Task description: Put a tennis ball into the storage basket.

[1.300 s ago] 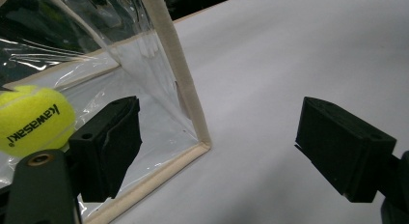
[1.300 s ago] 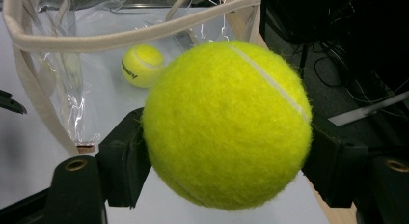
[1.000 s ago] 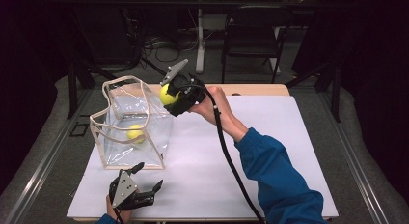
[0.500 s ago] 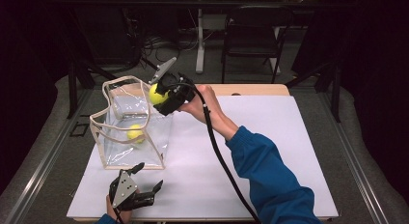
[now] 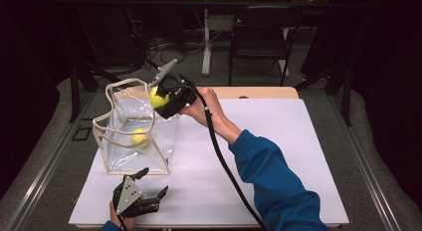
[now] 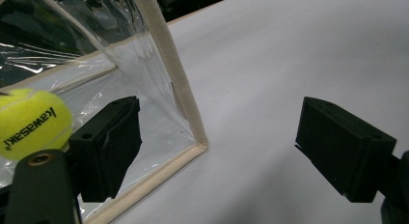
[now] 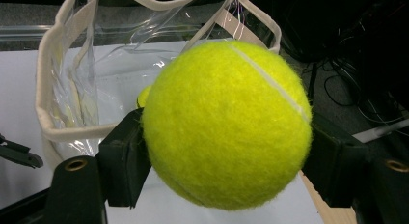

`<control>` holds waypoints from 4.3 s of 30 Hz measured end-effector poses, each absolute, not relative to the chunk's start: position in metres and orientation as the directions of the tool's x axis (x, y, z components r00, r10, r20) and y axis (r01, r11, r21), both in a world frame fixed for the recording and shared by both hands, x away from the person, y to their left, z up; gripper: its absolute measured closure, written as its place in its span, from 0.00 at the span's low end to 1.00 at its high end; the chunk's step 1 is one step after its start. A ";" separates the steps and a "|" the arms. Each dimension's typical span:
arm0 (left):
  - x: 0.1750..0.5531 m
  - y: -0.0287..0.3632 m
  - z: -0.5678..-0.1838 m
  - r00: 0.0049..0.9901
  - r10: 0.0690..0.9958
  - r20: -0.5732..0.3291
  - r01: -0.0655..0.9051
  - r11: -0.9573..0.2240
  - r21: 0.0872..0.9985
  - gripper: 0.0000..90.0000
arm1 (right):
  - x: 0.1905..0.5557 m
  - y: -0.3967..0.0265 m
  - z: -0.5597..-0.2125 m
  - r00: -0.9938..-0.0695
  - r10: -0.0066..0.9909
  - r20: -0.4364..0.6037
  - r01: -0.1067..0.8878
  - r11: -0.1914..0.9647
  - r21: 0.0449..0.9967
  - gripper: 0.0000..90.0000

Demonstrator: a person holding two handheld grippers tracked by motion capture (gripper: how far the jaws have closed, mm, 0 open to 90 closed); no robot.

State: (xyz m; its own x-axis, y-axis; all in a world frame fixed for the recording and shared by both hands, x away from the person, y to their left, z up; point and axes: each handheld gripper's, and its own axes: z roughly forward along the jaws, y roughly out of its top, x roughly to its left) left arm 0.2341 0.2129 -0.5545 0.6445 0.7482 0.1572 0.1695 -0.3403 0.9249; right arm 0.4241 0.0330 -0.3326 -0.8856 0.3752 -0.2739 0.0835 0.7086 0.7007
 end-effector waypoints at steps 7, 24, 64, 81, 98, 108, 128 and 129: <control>0.234 0.213 -0.554 0.645 0.748 0.159 0.169 -0.342 0.924 0.18 | 0.423 0.038 -0.328 -0.885 0.373 -0.278 0.072 0.700 0.710 0.29; 0.234 0.213 -0.555 0.645 0.747 0.160 0.167 -0.342 0.924 0.18 | 0.421 0.053 -0.330 -0.892 0.355 -0.279 0.049 0.690 0.722 0.29; 0.234 0.214 -0.554 0.647 0.747 0.153 0.167 -0.334 0.928 0.18 | 0.421 0.079 -0.337 -0.908 0.329 -0.258 0.022 0.654 0.756 0.29; 0.234 0.214 -0.554 0.647 0.747 0.151 0.168 -0.333 0.928 0.18 | 0.425 0.089 -0.347 -0.920 0.320 -0.227 0.040 0.652 0.757 0.29; 0.234 0.214 -0.554 0.646 0.748 0.151 0.168 -0.333 0.928 0.18 | 0.430 0.097 -0.358 -0.926 0.317 -0.207 0.062 0.666 0.743 0.29; 0.234 0.214 -0.554 0.647 0.748 0.150 0.167 -0.331 0.929 0.18 | 0.432 0.101 -0.365 -0.928 0.314 -0.201 0.069 0.676 0.734 0.29; 0.234 0.214 -0.554 0.649 0.747 0.146 0.168 -0.328 0.929 0.18 | 0.434 0.107 -0.372 -0.933 0.304 -0.192 0.080 0.696 0.714 0.29; 0.234 0.214 -0.554 0.648 0.747 0.147 0.168 -0.329 0.929 0.18 | 0.434 0.107 -0.372 -0.933 0.305 -0.191 0.081 0.695 0.714 0.29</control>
State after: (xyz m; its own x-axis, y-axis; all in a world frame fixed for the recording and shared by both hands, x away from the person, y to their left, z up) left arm 0.2337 0.2141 -0.5544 0.6484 0.7470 0.1468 0.1683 -0.3288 0.9293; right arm 0.4337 0.1073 -0.3724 -0.9332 0.3047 -0.1906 0.0811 0.6952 0.7143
